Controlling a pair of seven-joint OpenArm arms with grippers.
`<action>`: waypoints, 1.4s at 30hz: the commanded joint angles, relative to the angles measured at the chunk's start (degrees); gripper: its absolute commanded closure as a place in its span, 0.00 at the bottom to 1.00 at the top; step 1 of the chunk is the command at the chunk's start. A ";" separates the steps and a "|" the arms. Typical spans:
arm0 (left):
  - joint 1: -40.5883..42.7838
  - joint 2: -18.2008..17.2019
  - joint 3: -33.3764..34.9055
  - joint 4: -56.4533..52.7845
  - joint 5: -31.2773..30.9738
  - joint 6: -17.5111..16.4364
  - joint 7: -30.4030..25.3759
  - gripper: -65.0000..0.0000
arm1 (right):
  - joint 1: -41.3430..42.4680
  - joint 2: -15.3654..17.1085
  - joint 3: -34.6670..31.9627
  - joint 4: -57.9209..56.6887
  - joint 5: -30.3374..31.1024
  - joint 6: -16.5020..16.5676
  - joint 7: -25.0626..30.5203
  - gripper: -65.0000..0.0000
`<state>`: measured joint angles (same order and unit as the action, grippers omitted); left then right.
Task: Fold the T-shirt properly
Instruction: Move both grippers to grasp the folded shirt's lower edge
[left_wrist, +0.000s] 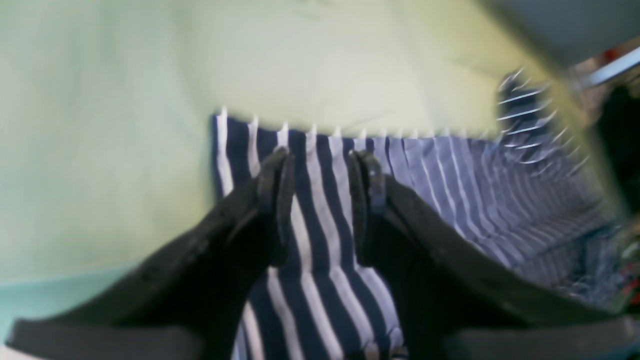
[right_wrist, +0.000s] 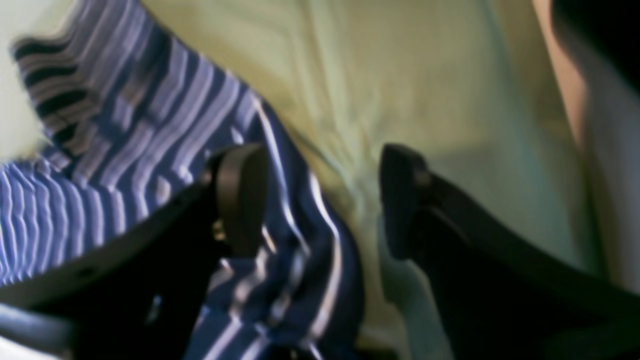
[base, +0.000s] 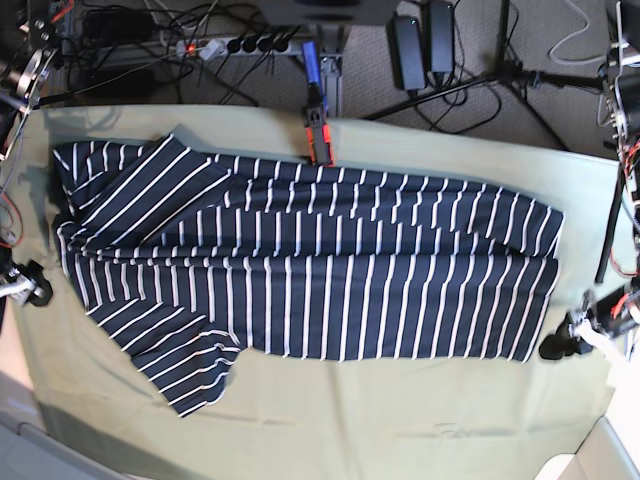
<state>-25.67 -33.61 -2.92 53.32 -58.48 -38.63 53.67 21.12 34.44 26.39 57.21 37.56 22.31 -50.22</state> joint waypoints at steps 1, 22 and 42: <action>-1.81 -0.81 0.57 0.83 -0.74 -1.37 -2.12 0.66 | 2.58 1.55 0.48 1.20 0.31 2.82 1.18 0.45; -5.88 2.36 5.49 3.72 11.39 1.51 -7.69 0.66 | 6.14 -10.19 -7.76 1.18 -7.58 1.77 6.29 0.45; -11.61 3.32 5.57 -17.64 23.12 8.00 -24.72 0.65 | 5.97 -13.60 -9.01 1.18 -10.73 1.68 3.65 0.45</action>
<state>-35.33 -29.39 2.98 35.05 -34.70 -31.29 30.13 25.56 19.97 17.17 57.21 26.06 22.06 -47.44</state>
